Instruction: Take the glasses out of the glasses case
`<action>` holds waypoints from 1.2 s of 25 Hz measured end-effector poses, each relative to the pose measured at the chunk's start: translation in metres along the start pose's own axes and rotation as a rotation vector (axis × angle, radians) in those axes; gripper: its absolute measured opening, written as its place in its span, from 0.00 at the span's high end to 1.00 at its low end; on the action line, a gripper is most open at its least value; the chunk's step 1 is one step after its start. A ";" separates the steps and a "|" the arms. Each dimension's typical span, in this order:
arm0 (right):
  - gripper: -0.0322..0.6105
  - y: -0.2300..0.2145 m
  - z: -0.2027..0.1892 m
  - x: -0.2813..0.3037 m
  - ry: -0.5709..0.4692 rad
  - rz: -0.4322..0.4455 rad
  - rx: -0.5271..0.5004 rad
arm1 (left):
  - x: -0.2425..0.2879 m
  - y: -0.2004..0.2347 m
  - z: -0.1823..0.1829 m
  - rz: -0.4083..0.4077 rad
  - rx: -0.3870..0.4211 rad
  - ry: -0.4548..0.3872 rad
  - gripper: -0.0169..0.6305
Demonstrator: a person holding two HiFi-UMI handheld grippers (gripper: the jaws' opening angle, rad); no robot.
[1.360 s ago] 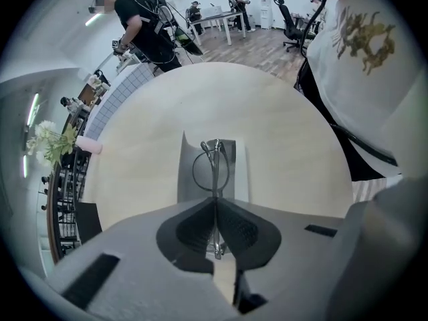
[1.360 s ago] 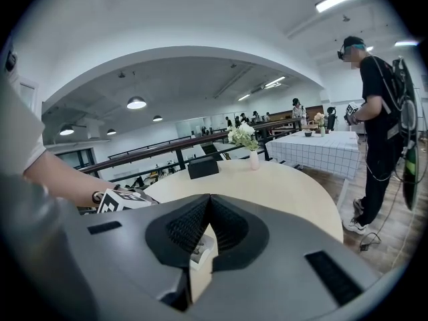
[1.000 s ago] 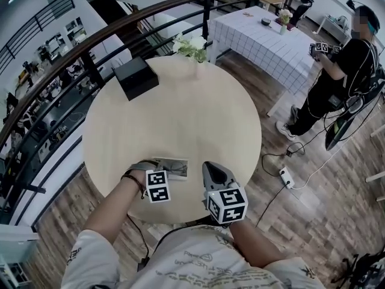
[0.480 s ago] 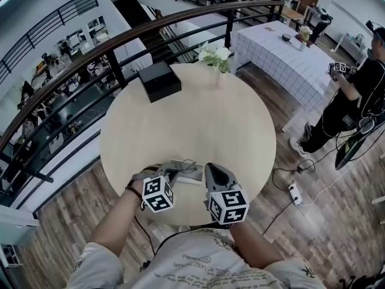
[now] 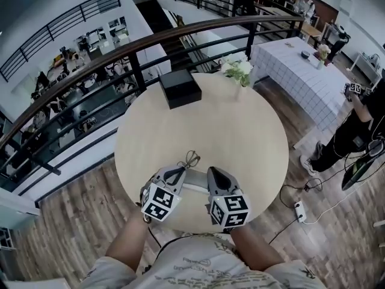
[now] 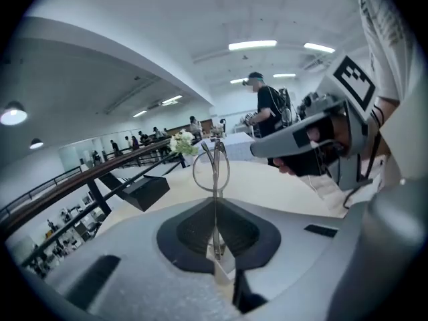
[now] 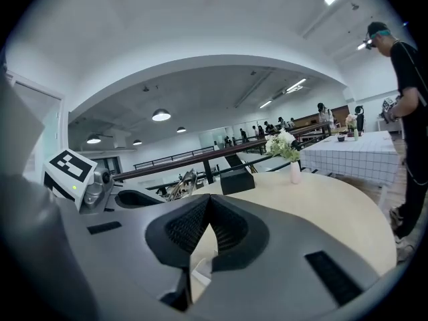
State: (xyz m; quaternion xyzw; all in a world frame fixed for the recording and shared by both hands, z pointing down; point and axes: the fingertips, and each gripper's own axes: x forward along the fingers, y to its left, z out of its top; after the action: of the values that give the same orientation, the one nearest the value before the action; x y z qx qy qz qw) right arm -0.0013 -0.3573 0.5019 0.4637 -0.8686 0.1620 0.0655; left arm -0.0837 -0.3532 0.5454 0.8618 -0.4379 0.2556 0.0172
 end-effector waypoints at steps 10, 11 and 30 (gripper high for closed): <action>0.93 0.043 0.008 0.016 -0.046 0.184 -0.039 | -0.043 0.031 0.018 0.329 -0.320 -0.167 0.94; 0.93 0.047 0.008 0.017 -0.043 0.189 -0.062 | -0.047 0.030 0.015 0.356 -0.344 -0.173 0.94; 0.93 0.047 0.005 0.016 -0.019 0.200 -0.089 | -0.056 0.022 -0.011 0.491 -0.423 -0.109 0.94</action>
State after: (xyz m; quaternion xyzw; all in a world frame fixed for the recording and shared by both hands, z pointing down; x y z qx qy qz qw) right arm -0.0490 -0.3470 0.4907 0.3727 -0.9175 0.1248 0.0614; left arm -0.1328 -0.3223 0.5253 0.7202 -0.6762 0.1090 0.1103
